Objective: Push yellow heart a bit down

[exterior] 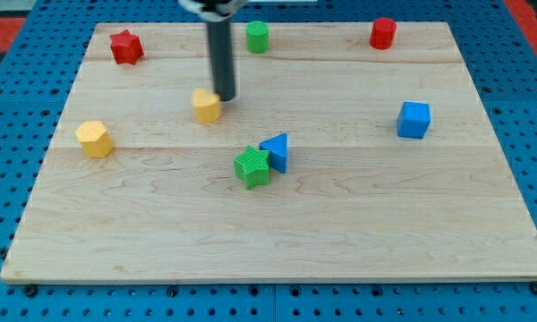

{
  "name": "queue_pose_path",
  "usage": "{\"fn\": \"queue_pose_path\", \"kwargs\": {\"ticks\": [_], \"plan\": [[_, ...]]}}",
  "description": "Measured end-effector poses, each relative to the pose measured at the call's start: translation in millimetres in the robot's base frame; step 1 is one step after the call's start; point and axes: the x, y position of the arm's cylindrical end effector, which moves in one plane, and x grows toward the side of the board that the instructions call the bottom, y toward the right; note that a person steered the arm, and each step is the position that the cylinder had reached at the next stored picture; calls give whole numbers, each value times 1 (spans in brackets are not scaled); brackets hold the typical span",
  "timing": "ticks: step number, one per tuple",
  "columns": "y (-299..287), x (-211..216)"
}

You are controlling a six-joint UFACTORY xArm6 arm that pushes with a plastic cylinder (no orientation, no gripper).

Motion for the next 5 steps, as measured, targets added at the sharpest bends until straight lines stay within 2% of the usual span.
{"fn": "queue_pose_path", "kwargs": {"ticks": [1, 2, 4, 5], "plan": [[-31, 15], [-62, -25], [-112, -53], [-117, -31]]}}
